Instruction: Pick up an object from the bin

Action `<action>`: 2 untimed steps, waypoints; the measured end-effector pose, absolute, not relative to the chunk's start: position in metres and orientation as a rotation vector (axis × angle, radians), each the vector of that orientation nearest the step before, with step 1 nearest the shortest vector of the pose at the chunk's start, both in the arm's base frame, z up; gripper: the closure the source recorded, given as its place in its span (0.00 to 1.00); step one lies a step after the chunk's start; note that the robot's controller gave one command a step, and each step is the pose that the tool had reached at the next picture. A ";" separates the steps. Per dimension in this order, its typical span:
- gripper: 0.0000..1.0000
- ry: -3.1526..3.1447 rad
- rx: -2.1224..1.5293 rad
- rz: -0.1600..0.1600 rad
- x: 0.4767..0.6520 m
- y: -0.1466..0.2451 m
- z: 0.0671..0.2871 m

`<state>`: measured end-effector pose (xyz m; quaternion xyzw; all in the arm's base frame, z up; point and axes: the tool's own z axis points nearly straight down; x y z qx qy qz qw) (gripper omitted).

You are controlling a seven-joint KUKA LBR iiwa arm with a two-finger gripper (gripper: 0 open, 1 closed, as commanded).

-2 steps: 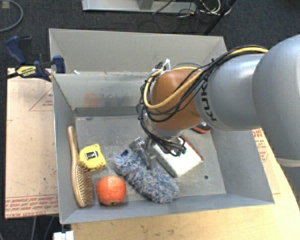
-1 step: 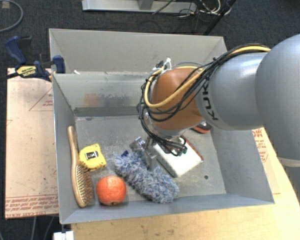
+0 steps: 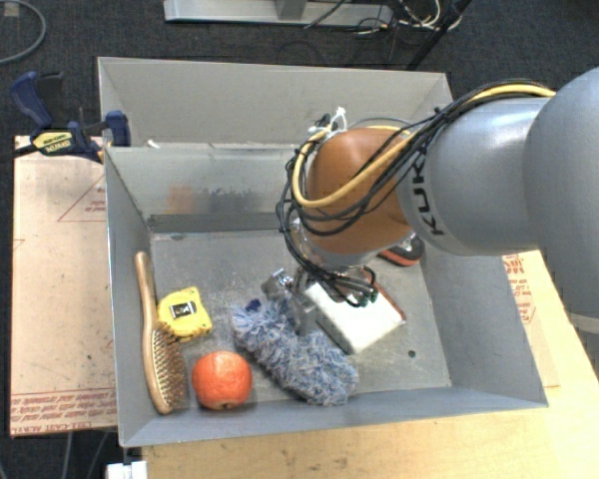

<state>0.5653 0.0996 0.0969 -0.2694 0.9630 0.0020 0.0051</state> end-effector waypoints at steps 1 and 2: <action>1.00 3.015 -0.844 0.005 0.566 0.100 0.113; 1.00 3.018 -0.844 0.007 0.565 0.100 0.130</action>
Offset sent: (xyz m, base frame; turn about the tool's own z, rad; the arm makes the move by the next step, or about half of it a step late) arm -0.0001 -0.0002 0.0862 0.0000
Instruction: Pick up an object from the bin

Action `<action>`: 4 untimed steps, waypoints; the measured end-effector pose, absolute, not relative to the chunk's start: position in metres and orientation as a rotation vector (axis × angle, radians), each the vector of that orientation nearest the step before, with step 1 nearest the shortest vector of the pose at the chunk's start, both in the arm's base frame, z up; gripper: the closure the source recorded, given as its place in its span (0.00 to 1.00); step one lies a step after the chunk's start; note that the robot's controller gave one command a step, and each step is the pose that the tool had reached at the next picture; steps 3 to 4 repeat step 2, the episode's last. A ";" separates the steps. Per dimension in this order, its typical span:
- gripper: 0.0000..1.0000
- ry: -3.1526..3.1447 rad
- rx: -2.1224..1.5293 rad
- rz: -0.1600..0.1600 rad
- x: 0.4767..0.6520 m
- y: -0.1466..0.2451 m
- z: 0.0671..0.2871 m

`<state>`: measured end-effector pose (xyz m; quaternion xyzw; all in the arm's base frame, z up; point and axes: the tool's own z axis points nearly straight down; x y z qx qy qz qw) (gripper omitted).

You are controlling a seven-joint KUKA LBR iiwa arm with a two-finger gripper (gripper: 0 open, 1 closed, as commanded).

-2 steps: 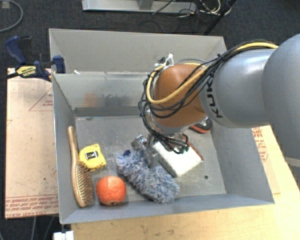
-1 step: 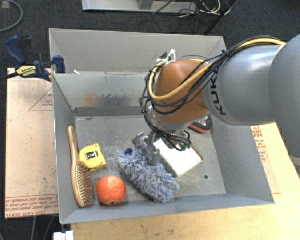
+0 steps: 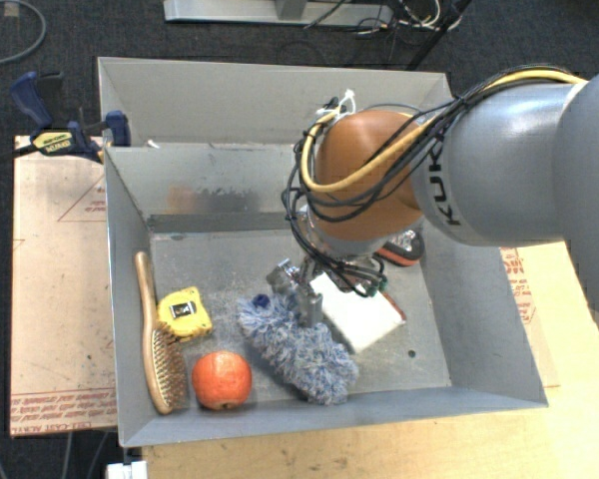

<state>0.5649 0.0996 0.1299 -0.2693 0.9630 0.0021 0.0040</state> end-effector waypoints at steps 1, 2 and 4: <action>1.00 3.017 -0.843 0.007 0.565 0.100 0.149; 1.00 3.013 -0.842 0.006 0.566 0.100 0.166; 1.00 3.013 -0.842 0.006 0.566 0.100 0.166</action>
Offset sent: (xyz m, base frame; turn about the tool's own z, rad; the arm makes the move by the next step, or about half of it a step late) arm 0.0000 0.0000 0.0283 0.0000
